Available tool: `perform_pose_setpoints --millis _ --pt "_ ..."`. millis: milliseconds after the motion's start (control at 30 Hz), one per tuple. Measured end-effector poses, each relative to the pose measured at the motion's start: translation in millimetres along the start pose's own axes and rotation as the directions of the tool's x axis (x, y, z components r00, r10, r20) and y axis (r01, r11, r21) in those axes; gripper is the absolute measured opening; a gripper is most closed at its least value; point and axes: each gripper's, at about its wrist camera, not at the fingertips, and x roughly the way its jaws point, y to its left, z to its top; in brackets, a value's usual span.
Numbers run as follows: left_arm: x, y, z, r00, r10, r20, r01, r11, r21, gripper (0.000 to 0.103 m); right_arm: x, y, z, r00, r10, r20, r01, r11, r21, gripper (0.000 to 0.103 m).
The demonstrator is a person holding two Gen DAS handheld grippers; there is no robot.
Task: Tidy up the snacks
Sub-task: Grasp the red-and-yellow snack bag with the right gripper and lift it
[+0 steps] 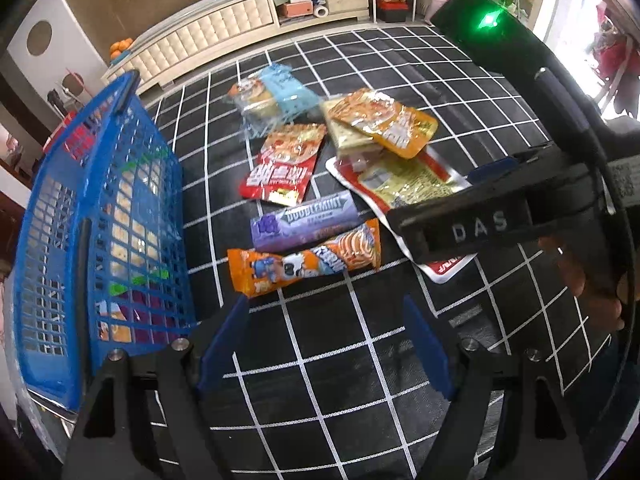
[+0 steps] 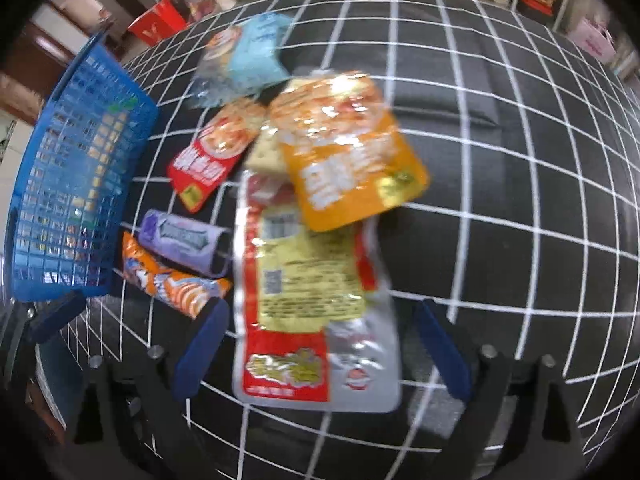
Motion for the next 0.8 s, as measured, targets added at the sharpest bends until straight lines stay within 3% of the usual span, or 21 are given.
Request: perform_pose_setpoints --millis 133,267,400,533,633,800 --pt "5.3 0.2 -7.1 1.000 -0.002 -0.011 0.002 1.000 0.002 0.077 6.1 12.4 -2.7 0.995 -0.097 -0.010 0.096 0.993 -0.061 0.098" --pt "8.6 0.5 -13.7 1.000 -0.001 -0.019 0.001 1.000 0.004 0.077 17.2 28.4 -8.9 0.975 -0.222 0.002 0.220 0.966 -0.132 0.098" --pt "6.2 1.7 -18.9 1.000 0.012 -0.019 -0.012 1.000 0.019 0.077 17.6 31.8 -13.2 0.977 -0.211 0.041 0.214 0.967 -0.138 0.095" --pt "0.1 6.7 -22.4 1.000 0.017 -0.009 -0.017 1.000 0.009 0.077 12.3 39.5 -23.9 0.977 -0.190 0.093 0.205 0.961 -0.186 0.077" --pt "-5.2 11.1 -26.9 1.000 -0.007 -0.005 0.007 1.000 -0.018 0.077 9.4 36.8 -35.0 0.979 -0.174 0.109 0.193 0.962 -0.194 0.072" --pt "-14.4 12.7 -33.7 0.999 -0.036 0.006 0.036 0.998 -0.041 0.077 -2.3 10.8 -49.8 0.988 -0.096 0.120 0.109 0.989 -0.103 0.053"
